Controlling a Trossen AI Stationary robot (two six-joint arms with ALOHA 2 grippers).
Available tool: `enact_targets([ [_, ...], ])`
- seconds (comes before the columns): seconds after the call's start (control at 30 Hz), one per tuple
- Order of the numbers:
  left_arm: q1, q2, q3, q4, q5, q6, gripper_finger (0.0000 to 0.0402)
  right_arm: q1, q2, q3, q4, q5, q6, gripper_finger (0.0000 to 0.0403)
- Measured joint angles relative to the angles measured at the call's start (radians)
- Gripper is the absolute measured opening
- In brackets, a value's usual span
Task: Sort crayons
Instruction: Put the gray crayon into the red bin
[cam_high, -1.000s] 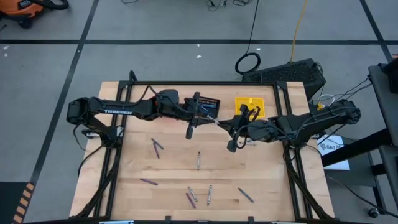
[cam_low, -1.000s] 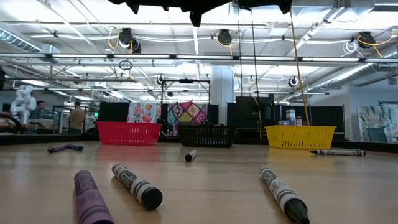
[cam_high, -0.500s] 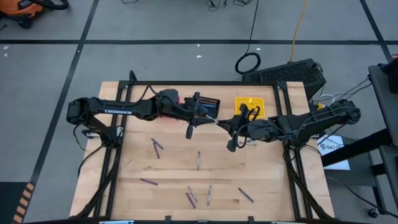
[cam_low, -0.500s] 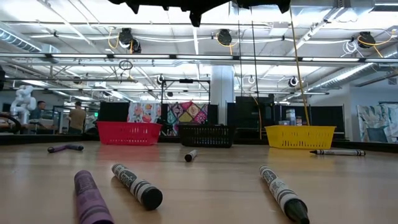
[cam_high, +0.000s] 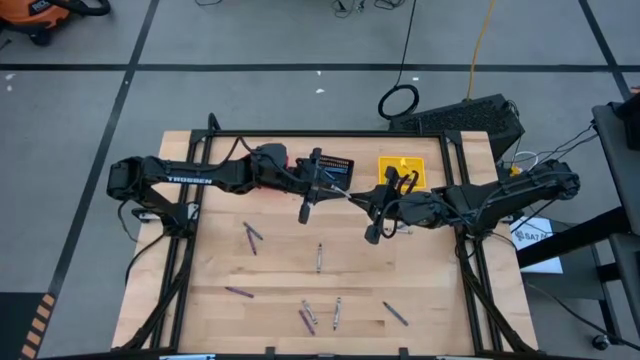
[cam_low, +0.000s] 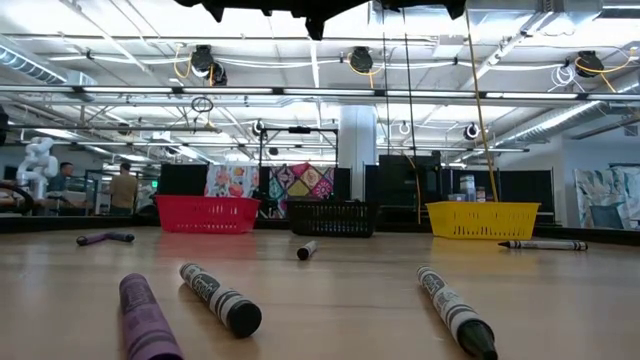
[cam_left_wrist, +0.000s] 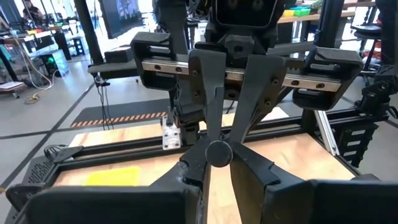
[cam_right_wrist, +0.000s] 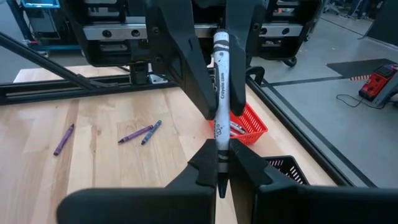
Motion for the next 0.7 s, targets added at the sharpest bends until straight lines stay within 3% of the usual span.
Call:
enact_targets([
  [0.2,0.000,0.000,0.000,-0.003,0.005,0.032,0.0010,0.000,0.000,0.000,-0.006,-0.001,-0.002,0.0006],
  [0.47,0.000,0.000,0.000,-0.017,0.002,0.072,0.0011,0.000,0.000,0.000,-0.015,0.000,0.013,0.0022],
  [0.7,0.011,0.000,0.000,-0.078,-0.039,0.136,0.0011,-0.001,0.000,0.000,-0.032,0.002,0.025,0.0064],
])
